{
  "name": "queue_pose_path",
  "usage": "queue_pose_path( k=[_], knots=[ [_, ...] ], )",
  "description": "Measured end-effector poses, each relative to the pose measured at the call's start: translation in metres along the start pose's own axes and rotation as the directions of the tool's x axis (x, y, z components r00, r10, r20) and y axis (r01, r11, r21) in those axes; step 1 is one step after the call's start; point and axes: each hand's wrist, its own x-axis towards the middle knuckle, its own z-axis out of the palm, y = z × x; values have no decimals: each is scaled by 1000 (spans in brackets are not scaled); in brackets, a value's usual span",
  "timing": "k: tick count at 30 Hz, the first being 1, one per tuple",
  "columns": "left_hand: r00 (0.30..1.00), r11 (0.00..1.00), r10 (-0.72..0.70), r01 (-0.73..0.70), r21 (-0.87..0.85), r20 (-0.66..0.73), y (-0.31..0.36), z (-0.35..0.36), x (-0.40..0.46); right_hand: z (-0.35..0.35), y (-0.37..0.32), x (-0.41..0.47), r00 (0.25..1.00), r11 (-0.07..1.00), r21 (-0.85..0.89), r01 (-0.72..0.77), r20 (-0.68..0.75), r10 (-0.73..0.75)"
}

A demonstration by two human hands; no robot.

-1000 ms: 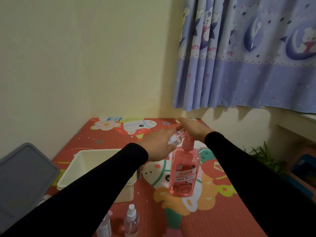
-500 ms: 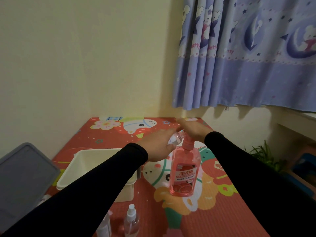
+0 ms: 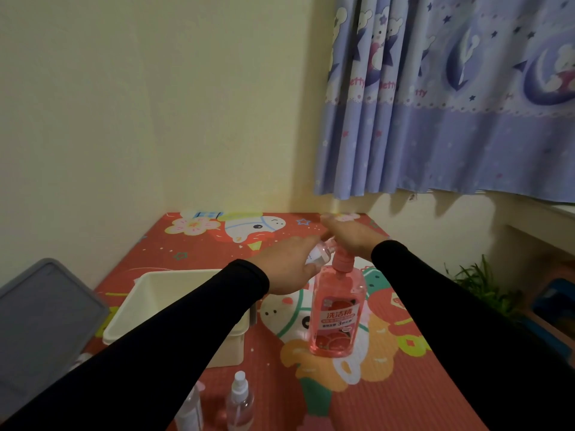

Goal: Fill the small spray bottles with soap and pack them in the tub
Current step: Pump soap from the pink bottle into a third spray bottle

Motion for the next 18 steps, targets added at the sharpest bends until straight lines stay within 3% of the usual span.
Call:
queue_pose_path(
  k=[4, 13, 18],
  knots=[
    [999, 1000, 16, -17, -15, -39, 1, -2, 1, -8, -2, -2, 998, 998, -14, 53, -31, -54],
    [1000, 1000, 4, -4, -4, 8, -3, 6, 0, 6, 4, 1, 1000, 1000, -5, -6, 7, 6],
    [999, 1000, 16, -16, -9, -42, 0, -2, 1, -7, -3, 1, 1000, 997, 70, -15, -13, 16]
  ],
)
